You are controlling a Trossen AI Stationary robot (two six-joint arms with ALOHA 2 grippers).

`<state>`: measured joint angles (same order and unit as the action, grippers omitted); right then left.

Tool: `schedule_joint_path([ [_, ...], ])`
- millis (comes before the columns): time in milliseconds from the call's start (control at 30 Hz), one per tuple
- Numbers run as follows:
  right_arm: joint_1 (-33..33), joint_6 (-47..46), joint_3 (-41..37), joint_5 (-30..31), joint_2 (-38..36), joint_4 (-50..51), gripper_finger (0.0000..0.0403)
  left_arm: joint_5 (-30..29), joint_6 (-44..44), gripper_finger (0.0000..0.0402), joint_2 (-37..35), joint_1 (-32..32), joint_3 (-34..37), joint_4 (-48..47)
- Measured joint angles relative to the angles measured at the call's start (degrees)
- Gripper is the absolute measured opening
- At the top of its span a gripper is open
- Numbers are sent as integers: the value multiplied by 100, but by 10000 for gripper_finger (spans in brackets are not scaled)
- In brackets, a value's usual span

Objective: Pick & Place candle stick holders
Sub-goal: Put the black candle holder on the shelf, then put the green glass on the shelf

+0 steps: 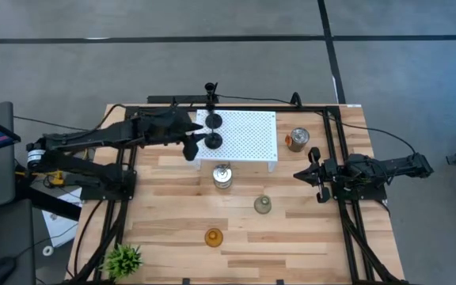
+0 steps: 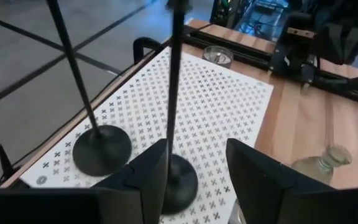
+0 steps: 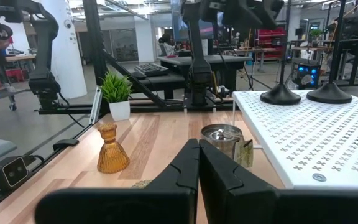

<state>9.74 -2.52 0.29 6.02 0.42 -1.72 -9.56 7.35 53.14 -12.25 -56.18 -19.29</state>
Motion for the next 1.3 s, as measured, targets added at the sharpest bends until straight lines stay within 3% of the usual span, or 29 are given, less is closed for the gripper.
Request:
schedule_joint_path([
  [300, 0, -4, -2, -2, 1, 0, 0, 25, 0, 135, -319, 0, 0, -262],
  [400, 0, -4, 0, 0, -1, 0, 0, 300, -183, 121, -354, 0, 0, -270],
  [600, 0, -4, -2, 0, 1, 0, 0, 1083, -671, 71, -306, 4, 1, -278],
  [800, 0, -4, -2, 0, 1, -4, 0, 1366, -863, 7, -210, 44, 2, -307],
  [1033, 0, -4, 0, 2, 0, -4, 0, 1371, -1325, 5, -181, 473, 158, -498],
  [1300, 0, -3, -1, 3, 0, -4, 0, 1385, -1829, 5, -218, 1229, 1163, 239],
])
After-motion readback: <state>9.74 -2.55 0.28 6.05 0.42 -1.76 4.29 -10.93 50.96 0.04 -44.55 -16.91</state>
